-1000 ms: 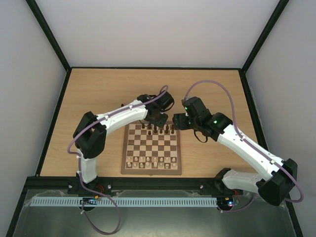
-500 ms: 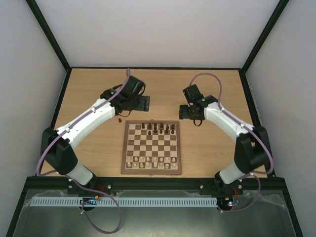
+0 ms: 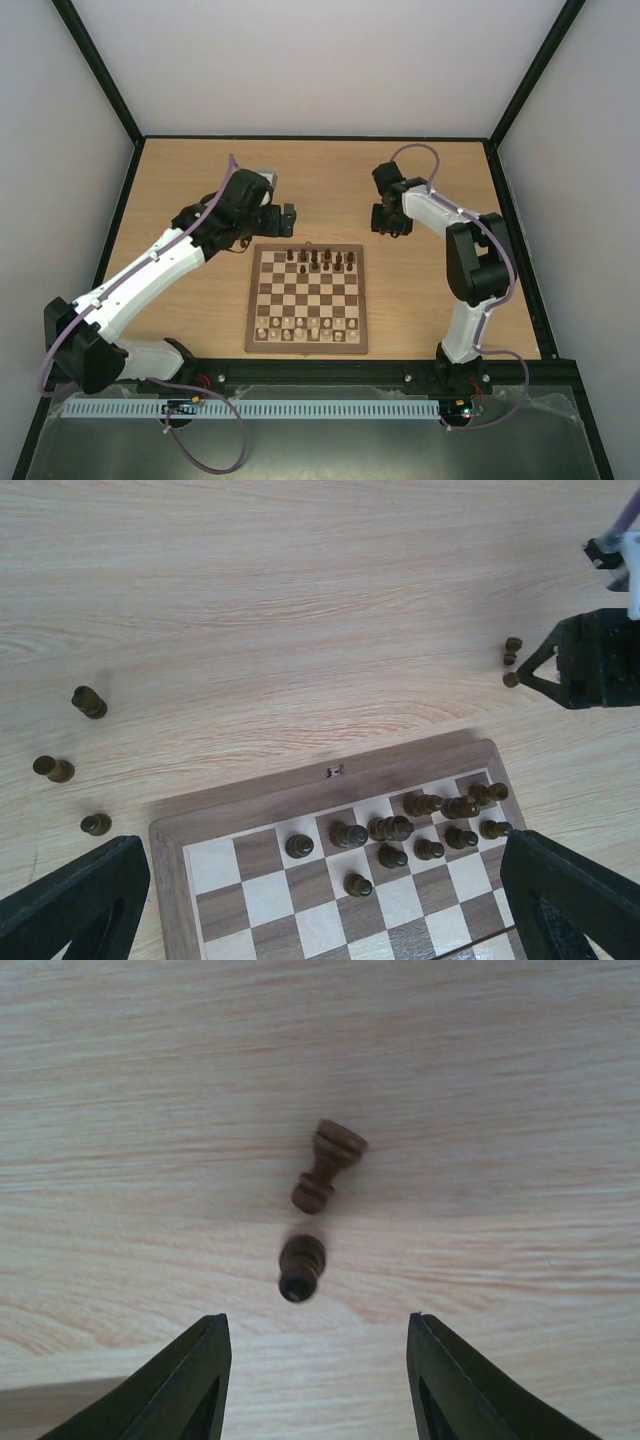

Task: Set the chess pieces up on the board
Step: Pick up the chess piece at the center of the board.

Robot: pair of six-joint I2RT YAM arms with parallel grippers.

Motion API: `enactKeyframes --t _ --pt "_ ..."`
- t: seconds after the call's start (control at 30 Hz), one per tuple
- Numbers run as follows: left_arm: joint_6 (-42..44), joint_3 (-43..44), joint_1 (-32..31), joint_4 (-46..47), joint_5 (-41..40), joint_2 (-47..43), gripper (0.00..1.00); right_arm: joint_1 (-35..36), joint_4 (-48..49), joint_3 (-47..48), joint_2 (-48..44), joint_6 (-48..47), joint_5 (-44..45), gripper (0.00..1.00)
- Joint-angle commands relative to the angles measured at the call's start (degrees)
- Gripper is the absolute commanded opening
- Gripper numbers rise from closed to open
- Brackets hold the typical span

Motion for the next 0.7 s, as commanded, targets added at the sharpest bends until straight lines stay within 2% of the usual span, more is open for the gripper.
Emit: enactKeyframes --t 0.0,0.3,0.67 --pt "-0.22 -1.99 0.04 0.94 0.46 -1.61 0.99 -0.15 -0.63 2.68 3.06 -0.53 -1.83 0.49" --pt "0.31 -2.74 0.55 1.66 1.28 -1.06 0.99 -0.46 -0.02 3.42 6.16 -0.93 -1.76 0.28" --pt "1.02 -2.26 0.98 1.98 1.64 0.48 0.99 -1.07 0.69 4.81 7.14 -1.1 -1.69 0.25"
